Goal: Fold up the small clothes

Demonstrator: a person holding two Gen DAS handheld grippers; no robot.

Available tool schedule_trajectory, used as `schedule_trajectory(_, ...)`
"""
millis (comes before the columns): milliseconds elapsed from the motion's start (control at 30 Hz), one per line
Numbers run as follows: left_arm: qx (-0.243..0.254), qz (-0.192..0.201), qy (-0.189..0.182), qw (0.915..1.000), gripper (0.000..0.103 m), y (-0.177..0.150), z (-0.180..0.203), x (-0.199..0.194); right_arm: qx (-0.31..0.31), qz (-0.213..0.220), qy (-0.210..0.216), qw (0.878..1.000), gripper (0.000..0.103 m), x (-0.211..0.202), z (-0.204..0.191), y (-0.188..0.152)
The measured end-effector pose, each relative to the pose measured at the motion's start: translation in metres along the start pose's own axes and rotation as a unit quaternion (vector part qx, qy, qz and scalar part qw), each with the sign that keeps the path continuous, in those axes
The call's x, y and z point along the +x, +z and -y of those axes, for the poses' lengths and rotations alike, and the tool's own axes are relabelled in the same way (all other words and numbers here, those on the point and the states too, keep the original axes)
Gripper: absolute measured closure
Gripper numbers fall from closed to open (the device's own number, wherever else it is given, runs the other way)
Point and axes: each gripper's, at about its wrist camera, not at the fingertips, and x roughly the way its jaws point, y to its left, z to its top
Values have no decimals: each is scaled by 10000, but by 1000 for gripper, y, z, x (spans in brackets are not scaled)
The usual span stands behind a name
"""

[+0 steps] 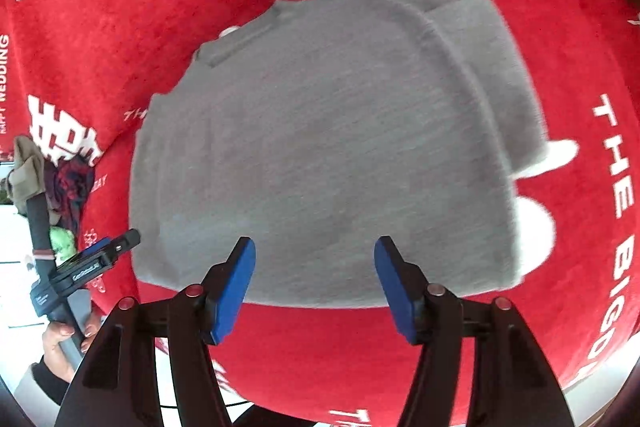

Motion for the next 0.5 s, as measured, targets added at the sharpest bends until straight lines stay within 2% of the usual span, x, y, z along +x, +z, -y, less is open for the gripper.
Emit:
schedule_trajectory(100, -104, -14, 194, 9998, 0, 2, -10, 4, -48, -126, 144, 9998, 37, 8, -14, -6)
schedule_trajectory(267, -245, -170, 92, 9995, 0, 2, -26, 11, -48, -351, 495, 9981, 37, 23, -37, -19)
schedule_trajectory(400, -315, -34, 252, 9992, 0, 0, -36, 7, -54, -528, 689, 9962, 37, 38, -57, -28)
schedule_trajectory(500, -413, -53, 198, 9989, 0, 2, -45, 9, -79, -600, 774, 9952, 37, 46, -71, -31)
